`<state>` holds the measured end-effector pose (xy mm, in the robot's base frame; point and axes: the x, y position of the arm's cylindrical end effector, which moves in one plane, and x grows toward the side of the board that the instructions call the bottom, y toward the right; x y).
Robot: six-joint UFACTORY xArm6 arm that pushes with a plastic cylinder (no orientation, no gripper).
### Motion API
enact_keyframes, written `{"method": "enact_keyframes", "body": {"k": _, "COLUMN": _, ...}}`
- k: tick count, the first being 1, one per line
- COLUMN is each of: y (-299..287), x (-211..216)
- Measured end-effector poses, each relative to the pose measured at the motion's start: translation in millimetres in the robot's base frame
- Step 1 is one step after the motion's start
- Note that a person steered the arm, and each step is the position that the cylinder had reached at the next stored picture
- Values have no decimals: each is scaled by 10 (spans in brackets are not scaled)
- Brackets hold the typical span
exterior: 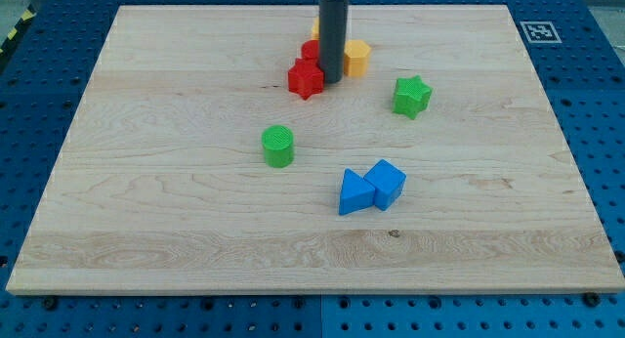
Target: Place the red circle above the red star
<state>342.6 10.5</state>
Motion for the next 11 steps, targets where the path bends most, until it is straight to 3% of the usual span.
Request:
{"method": "enact_keyframes", "body": {"k": 3, "y": -752, "x": 13}}
{"method": "enact_keyframes", "body": {"k": 7, "y": 213, "x": 20}}
{"method": "enact_keyframes", "body": {"k": 9, "y": 69, "x": -172}}
{"method": "enact_keyframes", "body": {"k": 11, "y": -443, "x": -441}}
